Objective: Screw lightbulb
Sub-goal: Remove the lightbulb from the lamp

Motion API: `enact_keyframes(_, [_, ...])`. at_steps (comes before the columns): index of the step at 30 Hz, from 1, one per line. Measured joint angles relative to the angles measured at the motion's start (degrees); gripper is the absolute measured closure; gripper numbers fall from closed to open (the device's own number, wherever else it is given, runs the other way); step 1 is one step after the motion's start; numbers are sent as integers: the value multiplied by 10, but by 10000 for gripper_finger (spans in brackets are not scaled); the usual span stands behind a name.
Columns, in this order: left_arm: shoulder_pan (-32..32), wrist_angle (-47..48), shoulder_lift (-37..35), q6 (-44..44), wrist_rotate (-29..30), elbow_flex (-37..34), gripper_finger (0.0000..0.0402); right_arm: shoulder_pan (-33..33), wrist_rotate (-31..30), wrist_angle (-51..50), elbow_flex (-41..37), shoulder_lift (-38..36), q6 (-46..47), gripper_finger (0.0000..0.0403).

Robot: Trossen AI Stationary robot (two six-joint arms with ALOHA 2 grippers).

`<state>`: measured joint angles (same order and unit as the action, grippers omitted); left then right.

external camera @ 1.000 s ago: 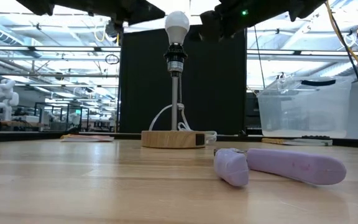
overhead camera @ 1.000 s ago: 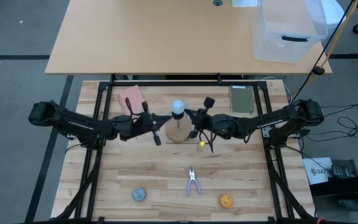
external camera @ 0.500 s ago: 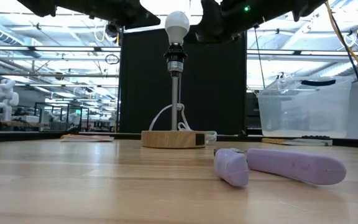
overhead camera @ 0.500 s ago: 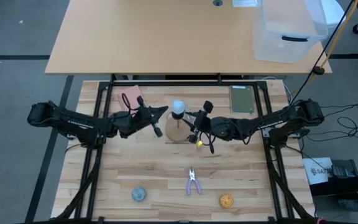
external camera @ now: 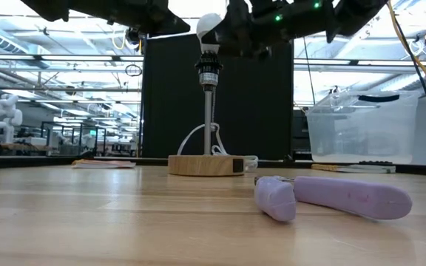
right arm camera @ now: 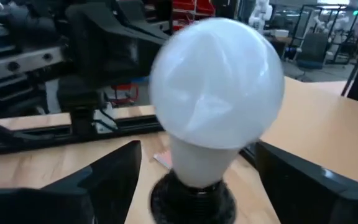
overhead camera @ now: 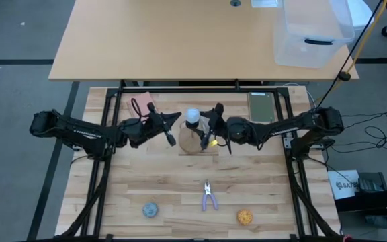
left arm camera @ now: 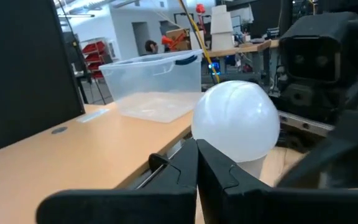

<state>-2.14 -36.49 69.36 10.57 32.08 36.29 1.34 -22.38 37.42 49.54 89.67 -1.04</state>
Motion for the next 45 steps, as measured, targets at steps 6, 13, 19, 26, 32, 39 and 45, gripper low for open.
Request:
enact_keyframes(6, [0,2,0,0,0,0,401,18,11,62,0,25,-32,104])
enact_keyframes(13, [0,14,0,-1,0,0,401,25,59,99,0,31,-47,130])
enact_keyframes(19, [0,14,0,-6,0,0,401,25,61,122,4,31,-63,158])
enact_keyframes(26, [0,24,0,-9,0,0,401,24,61,115,25,31,-91,171])
enact_keyframes(32, [0,57,0,-29,0,0,401,23,61,49,48,23,-108,170])
enact_keyframes(39, [9,78,0,-41,0,0,401,0,48,1,49,-8,-163,173])
enact_keyframes(45, [20,89,0,-44,0,0,401,-16,-49,-107,49,-62,-191,178])
